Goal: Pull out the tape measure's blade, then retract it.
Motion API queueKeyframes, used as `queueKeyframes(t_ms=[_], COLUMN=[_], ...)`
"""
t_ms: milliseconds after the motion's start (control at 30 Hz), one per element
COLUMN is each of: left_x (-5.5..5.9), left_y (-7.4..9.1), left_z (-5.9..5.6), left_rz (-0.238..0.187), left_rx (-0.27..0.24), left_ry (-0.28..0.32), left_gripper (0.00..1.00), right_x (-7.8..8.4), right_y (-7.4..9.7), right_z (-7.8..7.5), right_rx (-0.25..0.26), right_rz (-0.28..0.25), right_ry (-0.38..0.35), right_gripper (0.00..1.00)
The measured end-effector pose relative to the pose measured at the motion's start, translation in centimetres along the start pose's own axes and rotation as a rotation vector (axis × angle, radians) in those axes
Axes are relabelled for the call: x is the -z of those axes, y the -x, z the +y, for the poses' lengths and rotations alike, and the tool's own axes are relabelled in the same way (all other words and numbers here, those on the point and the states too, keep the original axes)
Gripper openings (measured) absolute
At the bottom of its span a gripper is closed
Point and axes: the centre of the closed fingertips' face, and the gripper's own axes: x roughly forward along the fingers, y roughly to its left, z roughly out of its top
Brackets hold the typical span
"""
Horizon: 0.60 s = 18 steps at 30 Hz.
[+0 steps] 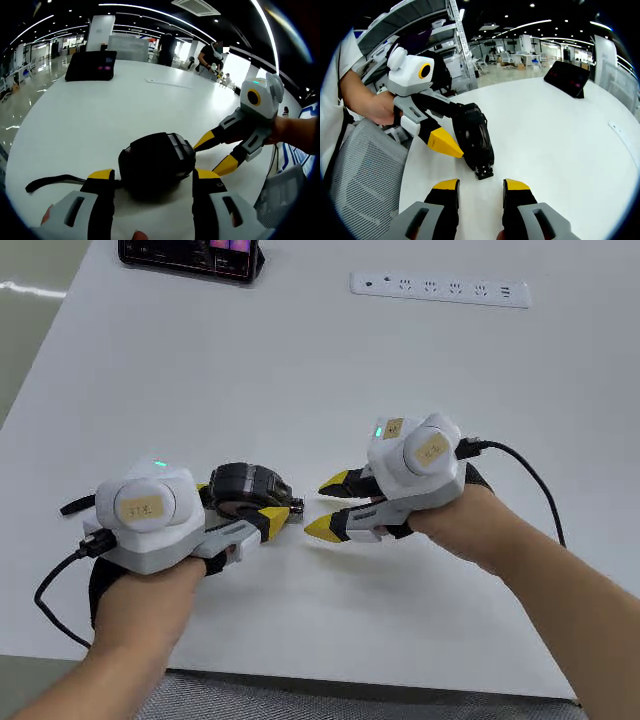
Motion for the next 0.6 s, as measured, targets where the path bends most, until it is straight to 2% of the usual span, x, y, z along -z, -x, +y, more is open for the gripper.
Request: queueKeyframes(t_ms=[233, 600], left_x=[0.2, 0.7], left_y=[0.9, 1.8], left_z=[0.4, 0.1], left_rz=[0.003, 0.019], left_rx=[0.017, 0.063], left_ry=[-0.054, -0.117], left_gripper=[0.59, 0.64], right_x=[0.3, 1.0], right_y=[0.9, 2.9], right_z=[0.1, 0.1], right_rx=[0.023, 0.084], right_rz=[-0.02, -0.053], right_ry=[-0.009, -0.044], right_gripper=[0.36, 0.43])
